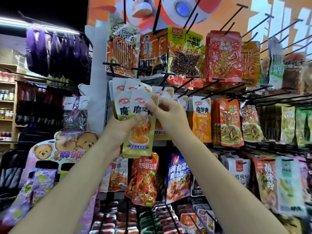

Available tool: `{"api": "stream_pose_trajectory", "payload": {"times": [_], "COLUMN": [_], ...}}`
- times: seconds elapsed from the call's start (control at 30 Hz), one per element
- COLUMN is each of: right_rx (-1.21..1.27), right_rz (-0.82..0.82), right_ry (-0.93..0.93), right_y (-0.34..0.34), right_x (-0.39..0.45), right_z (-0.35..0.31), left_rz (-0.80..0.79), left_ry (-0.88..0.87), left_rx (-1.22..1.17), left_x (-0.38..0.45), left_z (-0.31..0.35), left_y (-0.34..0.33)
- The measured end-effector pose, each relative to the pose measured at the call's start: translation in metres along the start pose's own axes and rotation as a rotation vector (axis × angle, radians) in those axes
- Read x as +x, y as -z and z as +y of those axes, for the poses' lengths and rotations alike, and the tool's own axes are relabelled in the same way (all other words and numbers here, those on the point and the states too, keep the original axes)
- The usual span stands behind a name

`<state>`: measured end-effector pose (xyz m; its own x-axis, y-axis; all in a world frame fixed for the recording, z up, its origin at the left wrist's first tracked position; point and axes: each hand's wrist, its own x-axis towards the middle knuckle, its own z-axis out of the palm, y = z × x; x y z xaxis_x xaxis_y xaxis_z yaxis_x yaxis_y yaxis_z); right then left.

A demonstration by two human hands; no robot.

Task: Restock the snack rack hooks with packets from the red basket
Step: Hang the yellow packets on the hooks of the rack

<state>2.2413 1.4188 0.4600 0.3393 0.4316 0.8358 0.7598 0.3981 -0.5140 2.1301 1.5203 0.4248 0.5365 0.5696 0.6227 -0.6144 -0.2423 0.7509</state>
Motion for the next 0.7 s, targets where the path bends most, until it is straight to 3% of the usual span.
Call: {"api": "stream_pose_trajectory", "payload": {"times": [0.2,0.33,0.7], "right_rx": [0.229,0.143,-0.006], "right_rz": [0.135,0.186,0.247], "right_ry": [-0.200,-0.202,-0.161], "right_y": [0.021,0.019,0.020], "right_x": [0.028,0.037,0.051], "right_z": [0.004,0.001,0.000], "left_rz": [0.176,0.102,0.061], "left_ry": [0.077,0.135,0.040], "left_rx": [0.084,0.041,-0.004], "left_x": [0.001,0.000,0.000], "left_z": [0.002,0.003,-0.003], "left_y": [0.005,0.005,0.013]}}
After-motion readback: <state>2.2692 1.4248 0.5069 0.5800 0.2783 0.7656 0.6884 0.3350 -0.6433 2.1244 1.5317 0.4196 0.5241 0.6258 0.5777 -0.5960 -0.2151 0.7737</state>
